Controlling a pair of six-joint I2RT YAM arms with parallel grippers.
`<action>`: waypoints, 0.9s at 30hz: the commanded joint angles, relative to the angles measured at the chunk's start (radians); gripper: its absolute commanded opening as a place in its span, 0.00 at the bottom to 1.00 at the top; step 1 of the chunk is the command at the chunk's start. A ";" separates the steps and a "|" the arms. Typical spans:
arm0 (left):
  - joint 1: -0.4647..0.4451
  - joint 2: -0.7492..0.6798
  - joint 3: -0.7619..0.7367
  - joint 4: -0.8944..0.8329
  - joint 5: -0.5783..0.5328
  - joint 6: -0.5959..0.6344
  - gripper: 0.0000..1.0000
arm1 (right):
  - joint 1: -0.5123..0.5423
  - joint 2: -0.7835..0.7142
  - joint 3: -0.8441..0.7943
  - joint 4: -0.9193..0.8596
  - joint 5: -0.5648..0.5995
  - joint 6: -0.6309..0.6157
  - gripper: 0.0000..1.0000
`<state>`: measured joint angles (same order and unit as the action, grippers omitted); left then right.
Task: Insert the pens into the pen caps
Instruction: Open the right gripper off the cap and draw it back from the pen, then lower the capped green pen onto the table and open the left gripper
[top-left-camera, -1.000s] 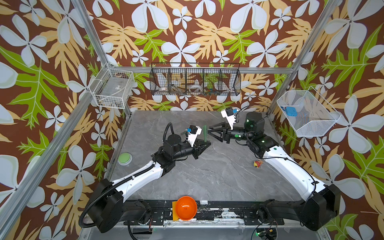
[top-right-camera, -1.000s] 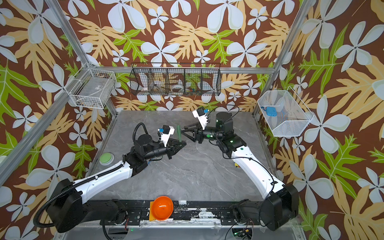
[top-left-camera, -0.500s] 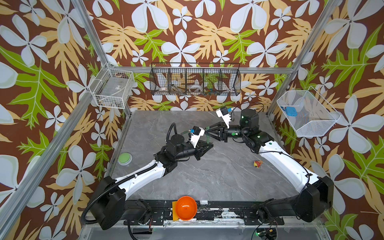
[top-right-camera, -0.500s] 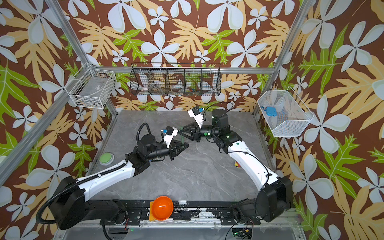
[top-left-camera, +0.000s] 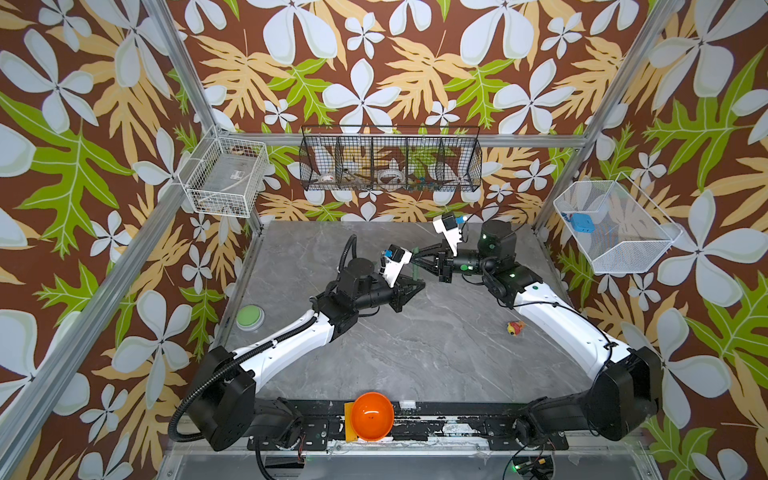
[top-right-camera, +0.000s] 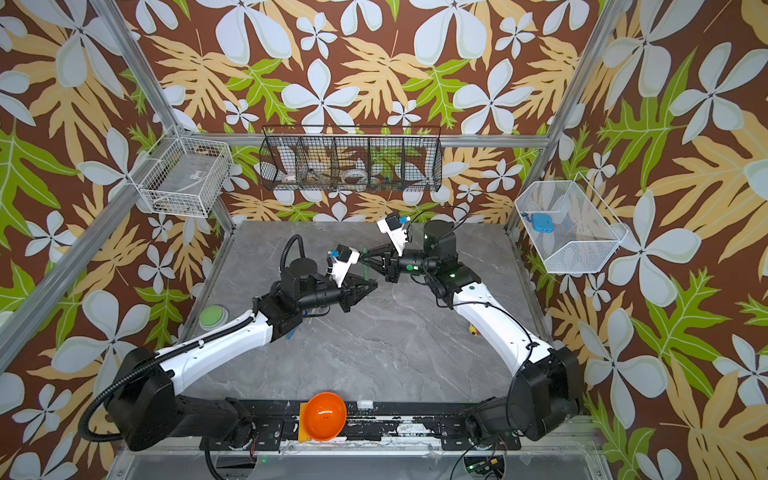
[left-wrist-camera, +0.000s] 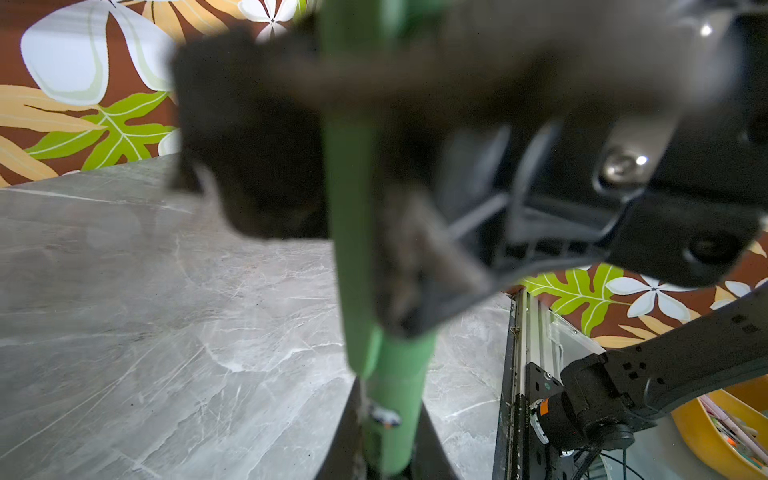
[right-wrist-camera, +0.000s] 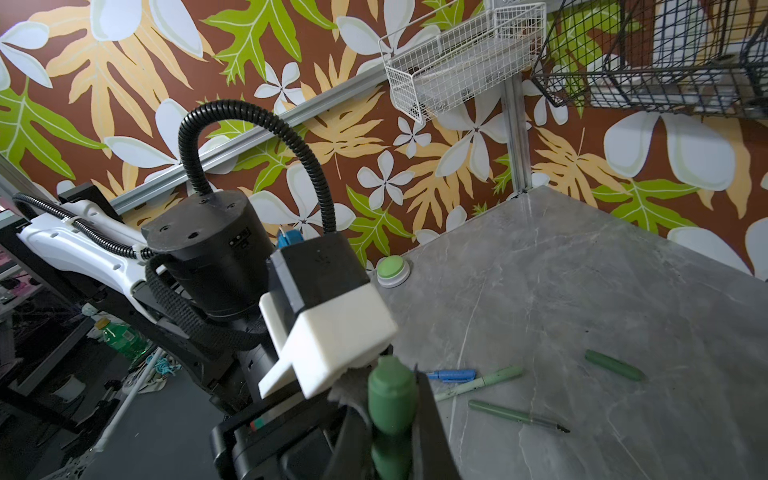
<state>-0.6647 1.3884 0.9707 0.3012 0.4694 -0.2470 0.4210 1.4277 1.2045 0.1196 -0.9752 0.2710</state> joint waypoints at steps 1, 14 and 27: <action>0.010 0.004 0.051 0.241 -0.013 0.034 0.00 | 0.011 -0.011 -0.028 -0.158 -0.047 -0.019 0.00; 0.037 -0.032 -0.017 0.167 -0.022 0.011 0.00 | -0.044 -0.111 -0.082 -0.048 0.083 0.054 0.24; 0.354 -0.086 -0.130 -0.537 -0.444 -0.042 0.00 | -0.120 -0.195 -0.173 -0.041 0.173 0.051 0.46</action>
<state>-0.3618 1.2747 0.8364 -0.0227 0.1783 -0.2401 0.3012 1.2251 1.0546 0.0692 -0.8070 0.3122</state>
